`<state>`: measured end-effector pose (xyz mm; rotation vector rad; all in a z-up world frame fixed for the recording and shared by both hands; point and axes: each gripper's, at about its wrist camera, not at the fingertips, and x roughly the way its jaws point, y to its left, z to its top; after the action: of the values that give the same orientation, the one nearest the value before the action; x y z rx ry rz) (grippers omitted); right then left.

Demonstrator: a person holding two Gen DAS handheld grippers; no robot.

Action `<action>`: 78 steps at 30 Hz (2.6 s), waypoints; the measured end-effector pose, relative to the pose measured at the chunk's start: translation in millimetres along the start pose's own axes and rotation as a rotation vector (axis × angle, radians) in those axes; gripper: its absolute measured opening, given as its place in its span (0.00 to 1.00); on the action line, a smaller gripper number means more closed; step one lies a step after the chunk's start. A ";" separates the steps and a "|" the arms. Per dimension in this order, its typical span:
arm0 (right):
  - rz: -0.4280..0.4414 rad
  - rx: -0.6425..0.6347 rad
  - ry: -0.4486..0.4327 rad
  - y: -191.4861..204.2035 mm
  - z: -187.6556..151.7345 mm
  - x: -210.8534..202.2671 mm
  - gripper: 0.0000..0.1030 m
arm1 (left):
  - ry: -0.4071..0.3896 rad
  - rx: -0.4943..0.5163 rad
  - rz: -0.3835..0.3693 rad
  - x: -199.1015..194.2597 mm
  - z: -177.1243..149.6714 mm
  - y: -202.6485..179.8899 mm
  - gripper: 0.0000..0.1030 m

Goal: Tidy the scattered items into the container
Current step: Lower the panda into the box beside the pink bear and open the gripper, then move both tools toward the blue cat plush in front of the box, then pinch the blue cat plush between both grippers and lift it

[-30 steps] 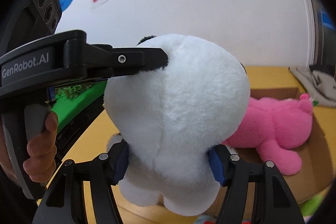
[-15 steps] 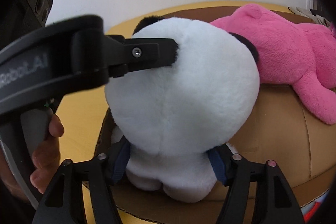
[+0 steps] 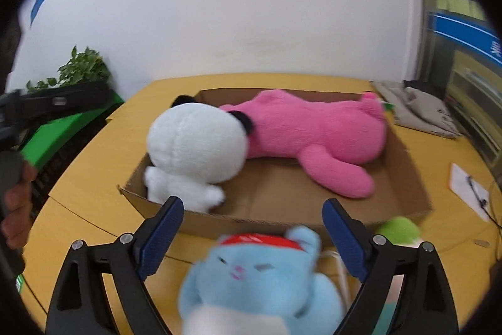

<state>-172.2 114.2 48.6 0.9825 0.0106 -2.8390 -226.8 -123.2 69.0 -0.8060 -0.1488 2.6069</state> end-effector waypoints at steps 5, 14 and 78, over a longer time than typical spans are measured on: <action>-0.021 -0.006 -0.018 -34.8 -3.7 -21.7 0.88 | 0.006 -0.005 -0.016 -14.7 -22.4 -39.7 1.00; -0.011 -0.012 -0.039 -49.4 -16.3 -49.5 0.88 | 0.028 -0.032 -0.029 -26.3 -43.7 -72.7 1.00; 0.120 -0.065 0.107 -54.5 -88.1 -11.3 0.88 | 0.351 -0.130 -0.109 99.4 -107.8 -52.2 1.00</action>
<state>-116.4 174.1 -16.0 1.0816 0.0527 -2.6577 -222.7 -36.8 -60.4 -1.2488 -0.2545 2.3302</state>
